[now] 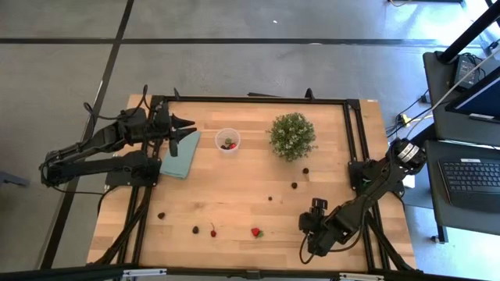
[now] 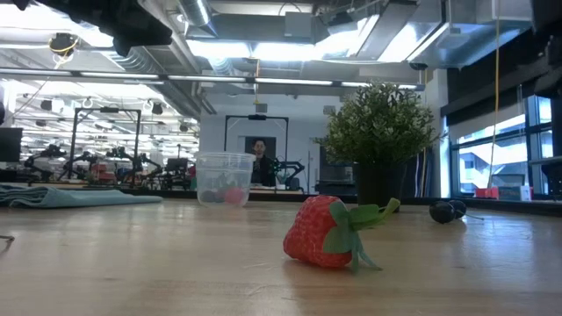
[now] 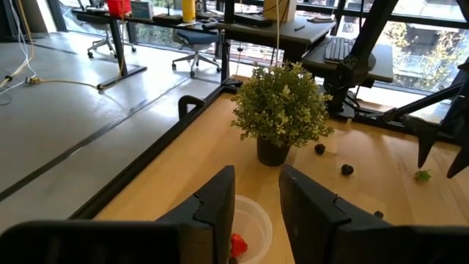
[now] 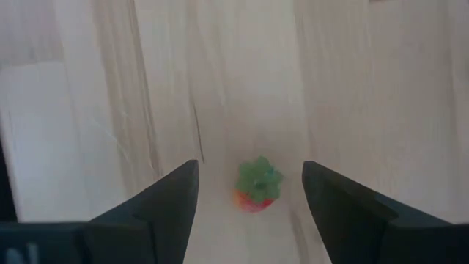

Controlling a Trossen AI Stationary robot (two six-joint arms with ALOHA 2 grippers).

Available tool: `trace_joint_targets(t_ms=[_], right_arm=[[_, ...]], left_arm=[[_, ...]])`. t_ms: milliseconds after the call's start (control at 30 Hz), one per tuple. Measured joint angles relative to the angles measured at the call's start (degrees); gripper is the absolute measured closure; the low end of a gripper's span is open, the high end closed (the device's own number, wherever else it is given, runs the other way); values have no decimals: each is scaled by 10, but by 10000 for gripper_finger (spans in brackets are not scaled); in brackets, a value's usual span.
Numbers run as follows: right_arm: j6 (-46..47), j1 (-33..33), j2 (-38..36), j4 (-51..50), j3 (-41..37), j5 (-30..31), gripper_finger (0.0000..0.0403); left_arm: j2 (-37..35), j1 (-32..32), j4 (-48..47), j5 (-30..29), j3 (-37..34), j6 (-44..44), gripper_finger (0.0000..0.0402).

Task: Pick and placing Produce into tupperware
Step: Put the red strawberry into the transparent container

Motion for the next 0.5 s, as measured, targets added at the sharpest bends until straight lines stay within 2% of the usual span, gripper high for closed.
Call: trace_joint_targets(t_ms=[267,500], right_arm=[[1,0,7,1,0,0,163],[2,0,7,0,0,0,210]], left_arm=[[0,0,0,0,0,0,314],[0,0,0,0,0,0,326]])
